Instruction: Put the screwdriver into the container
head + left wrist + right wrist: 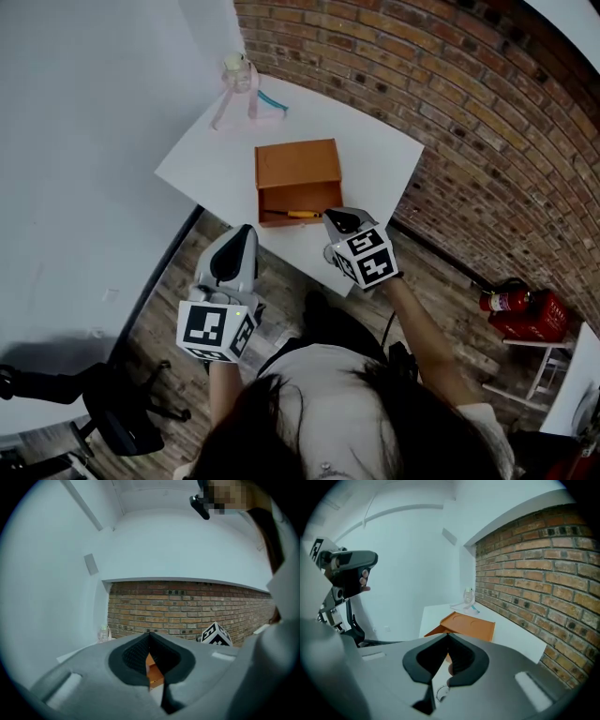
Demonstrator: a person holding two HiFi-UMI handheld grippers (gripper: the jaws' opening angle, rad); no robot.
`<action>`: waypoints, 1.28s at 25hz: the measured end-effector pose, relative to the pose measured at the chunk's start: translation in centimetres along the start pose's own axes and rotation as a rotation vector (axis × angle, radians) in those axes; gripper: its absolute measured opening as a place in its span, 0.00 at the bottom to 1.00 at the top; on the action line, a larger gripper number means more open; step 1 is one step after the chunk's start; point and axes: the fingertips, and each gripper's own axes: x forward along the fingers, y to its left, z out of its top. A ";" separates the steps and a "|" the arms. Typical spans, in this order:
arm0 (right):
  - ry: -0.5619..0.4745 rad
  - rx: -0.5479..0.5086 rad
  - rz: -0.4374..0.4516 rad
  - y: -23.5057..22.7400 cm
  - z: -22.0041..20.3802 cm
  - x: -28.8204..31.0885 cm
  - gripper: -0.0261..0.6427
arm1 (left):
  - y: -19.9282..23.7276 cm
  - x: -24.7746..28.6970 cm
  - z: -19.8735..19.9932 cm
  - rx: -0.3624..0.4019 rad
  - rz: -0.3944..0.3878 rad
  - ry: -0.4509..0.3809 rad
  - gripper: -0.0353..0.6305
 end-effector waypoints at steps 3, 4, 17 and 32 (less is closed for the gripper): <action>-0.054 0.015 -0.019 0.7 0.7 -1.5 0.05 | -0.5 -1.0 0.0 0.004 -0.008 0.001 0.05; -0.068 0.018 -0.024 0.9 0.9 -1.9 0.05 | -0.6 -1.4 0.0 0.005 -0.009 0.001 0.05; -0.182 0.057 -0.070 4.4 1.7 -7.2 0.05 | -2.0 -5.5 -0.4 0.006 -0.030 -0.012 0.05; -0.327 0.068 -0.135 7.3 2.1 -13.4 0.05 | -3.9 -9.0 -0.9 0.002 -0.046 -0.034 0.05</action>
